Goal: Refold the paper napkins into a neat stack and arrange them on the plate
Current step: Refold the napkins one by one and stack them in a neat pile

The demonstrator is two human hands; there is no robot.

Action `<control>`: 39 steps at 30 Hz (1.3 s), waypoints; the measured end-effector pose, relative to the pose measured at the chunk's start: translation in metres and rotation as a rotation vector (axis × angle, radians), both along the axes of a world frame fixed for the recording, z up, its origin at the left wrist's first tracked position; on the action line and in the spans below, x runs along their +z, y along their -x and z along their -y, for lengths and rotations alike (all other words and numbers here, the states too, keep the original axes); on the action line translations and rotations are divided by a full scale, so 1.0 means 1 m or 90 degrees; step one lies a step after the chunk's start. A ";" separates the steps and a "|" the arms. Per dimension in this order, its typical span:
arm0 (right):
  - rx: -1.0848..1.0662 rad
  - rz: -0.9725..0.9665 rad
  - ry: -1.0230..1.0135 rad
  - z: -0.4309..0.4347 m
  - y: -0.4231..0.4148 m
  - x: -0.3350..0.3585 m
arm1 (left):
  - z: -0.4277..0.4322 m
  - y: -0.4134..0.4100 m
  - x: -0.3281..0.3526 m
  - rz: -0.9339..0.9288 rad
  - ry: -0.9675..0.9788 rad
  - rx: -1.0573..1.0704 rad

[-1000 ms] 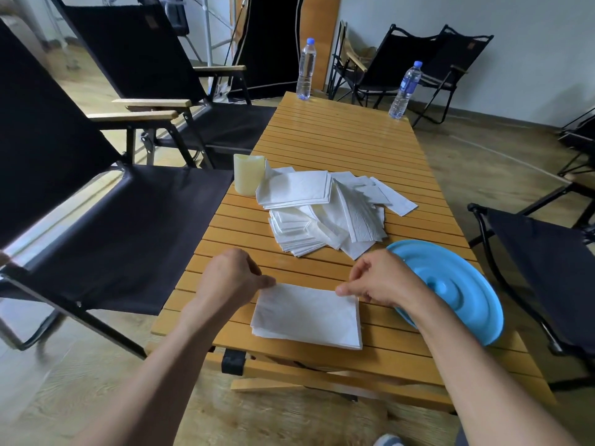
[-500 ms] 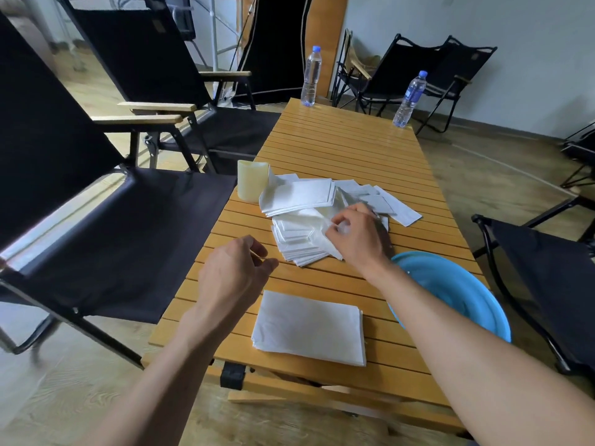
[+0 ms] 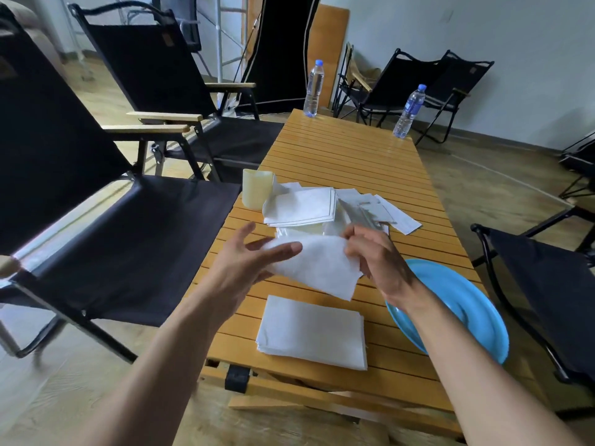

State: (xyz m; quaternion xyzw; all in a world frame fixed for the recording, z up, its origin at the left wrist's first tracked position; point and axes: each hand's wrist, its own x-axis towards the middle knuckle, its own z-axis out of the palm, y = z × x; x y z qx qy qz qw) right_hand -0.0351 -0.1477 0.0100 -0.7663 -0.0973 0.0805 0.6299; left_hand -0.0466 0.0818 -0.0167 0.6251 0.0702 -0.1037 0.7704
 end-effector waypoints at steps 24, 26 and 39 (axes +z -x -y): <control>-0.140 -0.196 -0.015 0.027 0.024 -0.017 | -0.007 0.005 -0.001 0.017 -0.156 0.088; -0.122 -0.249 0.007 0.030 0.026 -0.014 | -0.010 0.005 -0.004 0.033 -0.231 0.067; -0.096 -0.326 0.339 0.033 0.031 -0.031 | 0.002 0.001 -0.035 -0.037 -0.573 -0.069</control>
